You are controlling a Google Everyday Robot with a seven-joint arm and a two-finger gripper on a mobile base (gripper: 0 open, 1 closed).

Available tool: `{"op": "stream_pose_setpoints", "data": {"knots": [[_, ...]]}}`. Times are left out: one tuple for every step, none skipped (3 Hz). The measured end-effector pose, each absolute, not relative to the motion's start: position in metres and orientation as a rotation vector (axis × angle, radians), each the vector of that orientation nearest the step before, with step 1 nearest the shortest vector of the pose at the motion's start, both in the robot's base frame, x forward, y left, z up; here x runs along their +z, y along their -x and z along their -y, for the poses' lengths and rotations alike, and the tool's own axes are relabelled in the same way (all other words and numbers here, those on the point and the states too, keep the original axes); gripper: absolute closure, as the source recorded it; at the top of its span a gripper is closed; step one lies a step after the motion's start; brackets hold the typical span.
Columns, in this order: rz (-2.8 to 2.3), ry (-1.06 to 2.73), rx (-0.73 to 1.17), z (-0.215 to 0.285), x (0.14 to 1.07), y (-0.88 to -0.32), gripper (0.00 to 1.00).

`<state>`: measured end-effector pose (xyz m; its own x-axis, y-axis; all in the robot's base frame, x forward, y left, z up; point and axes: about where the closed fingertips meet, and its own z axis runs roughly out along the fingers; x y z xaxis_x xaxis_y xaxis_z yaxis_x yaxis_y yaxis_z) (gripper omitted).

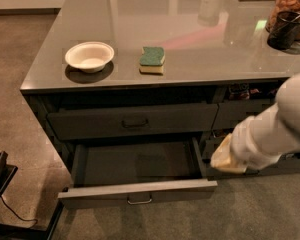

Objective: Close middle drawer

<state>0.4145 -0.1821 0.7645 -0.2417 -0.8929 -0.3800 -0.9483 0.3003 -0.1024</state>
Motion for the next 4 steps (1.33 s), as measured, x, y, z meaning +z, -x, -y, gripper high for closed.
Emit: {"op": "stream_pose_setpoints", "data": {"knots": [[-2.222,1.65,0.214,0.181,0.744,-0.408,1.0],[-2.217,1.651,0.206,0.182,0.755,-0.41,1.0],[-2.227,1.67,0.209,0.186,0.735,-0.404,1.0],[-2.24,1.676,0.284,0.194,0.669,-0.384,1.0]]}}
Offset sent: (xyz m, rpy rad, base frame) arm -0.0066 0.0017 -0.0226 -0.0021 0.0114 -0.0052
